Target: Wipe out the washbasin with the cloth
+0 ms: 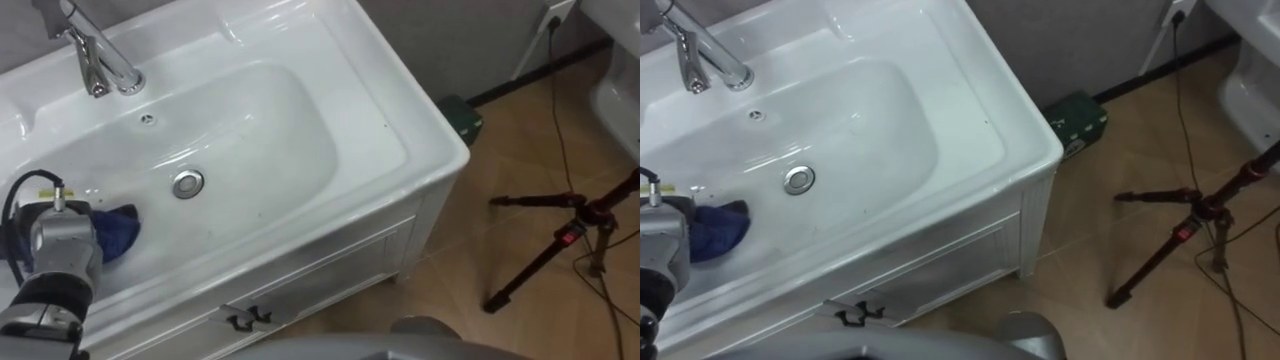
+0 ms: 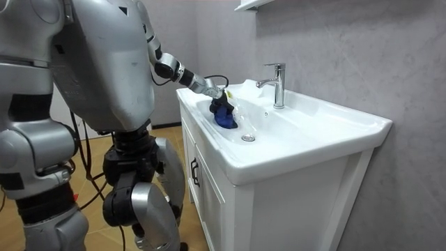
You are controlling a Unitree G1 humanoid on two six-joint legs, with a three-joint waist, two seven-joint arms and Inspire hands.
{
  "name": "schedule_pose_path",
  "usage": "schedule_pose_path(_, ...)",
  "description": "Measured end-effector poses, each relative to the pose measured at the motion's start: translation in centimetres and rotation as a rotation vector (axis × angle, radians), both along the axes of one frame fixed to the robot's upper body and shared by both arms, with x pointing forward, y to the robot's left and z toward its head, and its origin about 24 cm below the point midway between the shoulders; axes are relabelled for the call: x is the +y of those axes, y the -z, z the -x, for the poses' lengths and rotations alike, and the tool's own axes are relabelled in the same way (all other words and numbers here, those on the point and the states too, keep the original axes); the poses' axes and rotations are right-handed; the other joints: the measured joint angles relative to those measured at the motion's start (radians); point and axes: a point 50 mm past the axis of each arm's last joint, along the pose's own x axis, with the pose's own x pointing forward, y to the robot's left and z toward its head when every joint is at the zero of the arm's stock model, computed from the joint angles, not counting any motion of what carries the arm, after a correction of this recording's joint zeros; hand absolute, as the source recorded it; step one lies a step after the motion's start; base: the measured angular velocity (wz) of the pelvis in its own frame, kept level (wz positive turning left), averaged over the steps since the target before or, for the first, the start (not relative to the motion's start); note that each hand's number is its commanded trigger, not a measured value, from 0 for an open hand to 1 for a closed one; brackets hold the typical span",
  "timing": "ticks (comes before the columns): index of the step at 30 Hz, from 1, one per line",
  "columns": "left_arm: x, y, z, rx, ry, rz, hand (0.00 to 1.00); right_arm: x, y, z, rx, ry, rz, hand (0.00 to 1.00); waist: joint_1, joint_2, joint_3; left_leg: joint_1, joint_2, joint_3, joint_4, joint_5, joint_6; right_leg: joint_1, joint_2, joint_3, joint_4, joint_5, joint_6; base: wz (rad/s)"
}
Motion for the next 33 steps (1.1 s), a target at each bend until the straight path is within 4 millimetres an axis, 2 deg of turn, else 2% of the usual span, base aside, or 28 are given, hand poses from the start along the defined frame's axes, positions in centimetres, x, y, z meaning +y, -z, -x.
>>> schedule_pose_path(14, 0.1, 0.0, 0.1, 0.001, -0.007, -0.014, 1.0, -0.2, -0.1, 0.0, -0.003, -0.003, 0.032, 0.0, 0.01, 0.002, -0.0023, -0.007, 0.006, 0.002, 0.016, 0.0, -0.001, -0.004, 0.0, -0.003, 0.011, -0.004, -0.005, 0.0)
schedule_pose_path(15, 0.2, 0.1, 0.2, 0.004, -0.007, -0.014, 1.0, -0.2, -0.1, 0.0, -0.003, -0.006, 0.035, 0.0, 0.012, 0.007, -0.006, -0.004, 0.006, 0.002, 0.016, 0.0, -0.001, -0.002, 0.0, -0.003, 0.011, -0.004, -0.005, 0.0)
schedule_pose_path(19, 0.3, 0.5, 1.1, 0.014, -0.006, -0.016, 1.0, -0.2, -0.1, 0.2, 0.002, -0.003, 0.034, 0.0, 0.012, 0.013, -0.0082, 0.008, 0.005, 0.001, 0.016, -0.001, -0.001, 0.012, 0.0, -0.003, 0.007, -0.005, -0.005, 0.0)
schedule_pose_path(20, 0.3, 0.6, 1.3, 0.014, -0.009, -0.012, 1.0, -0.2, -0.1, 0.2, 0.001, -0.001, 0.034, 0.0, 0.013, 0.02, -0.0098, 0.011, 0.005, 0.001, 0.015, -0.001, -0.001, 0.014, 0.0, -0.003, 0.006, -0.005, -0.006, -0.05)
schedule_pose_path(23, 0.4, 0.9, 1.8, -0.021, -0.026, 0.016, 1.0, -0.2, -0.1, 0.1, -0.002, 0.0, 0.044, 0.0, 0.023, 0.028, -0.0058, 0.013, 0.004, -0.001, 0.011, 0.0, -0.001, 0.015, 0.0, -0.002, 0.006, -0.006, -0.005, -0.03)
schedule_pose_path(26, 0.8, 1.1, 2.3, -0.094, -0.071, 0.067, 1.0, -0.3, -0.1, 0.2, -0.021, 0.032, 0.062, 0.0, 0.024, 0.04, -0.0063, 0.019, 0.003, -0.009, 0.011, 0.0, -0.001, 0.033, -0.001, -0.023, -0.006, -0.007, -0.005, 0.17)
schedule_pose_path(27, 0.8, 1.1, 2.4, -0.132, -0.077, 0.087, 1.0, -0.2, 0.0, 0.4, -0.025, 0.054, 0.063, 0.0, 0.028, 0.046, -0.0074, 0.022, 0.001, -0.024, 0.008, 0.0, -0.001, 0.041, -0.001, -0.032, -0.011, -0.007, -0.005, 0.15)
schedule_pose_path(28, 0.9, 1.1, 2.4, -0.184, -0.094, 0.117, 1.0, -0.3, -0.1, 0.5, -0.035, 0.086, 0.069, 0.0, 0.049, 0.048, -0.0073, 0.033, -0.003, -0.027, -0.009, 0.001, -0.002, 0.043, 0.0, -0.03, -0.012, -0.008, -0.005, 0.09)
schedule_pose_path(30, 1.2, 0.7, 2.3, -0.284, -0.132, 0.16, 1.0, -0.4, -0.1, 0.6, -0.045, 0.103, 0.087, 0.0, 0.062, 0.053, -0.0102, 0.036, -0.011, -0.049, -0.025, 0.005, -0.008, 0.045, -0.003, -0.041, -0.015, -0.009, -0.004, 0.11)
schedule_pose_path(33, 1.1, 0.2, 2.2, -0.439, -0.169, 0.204, 1.0, -0.5, -0.1, 0.5, -0.07, 0.114, 0.1, 0.0, 0.084, 0.052, -0.0099, 0.035, -0.013, -0.058, -0.039, 0.006, -0.009, 0.05, -0.006, -0.063, -0.017, -0.012, -0.002, 0.26)
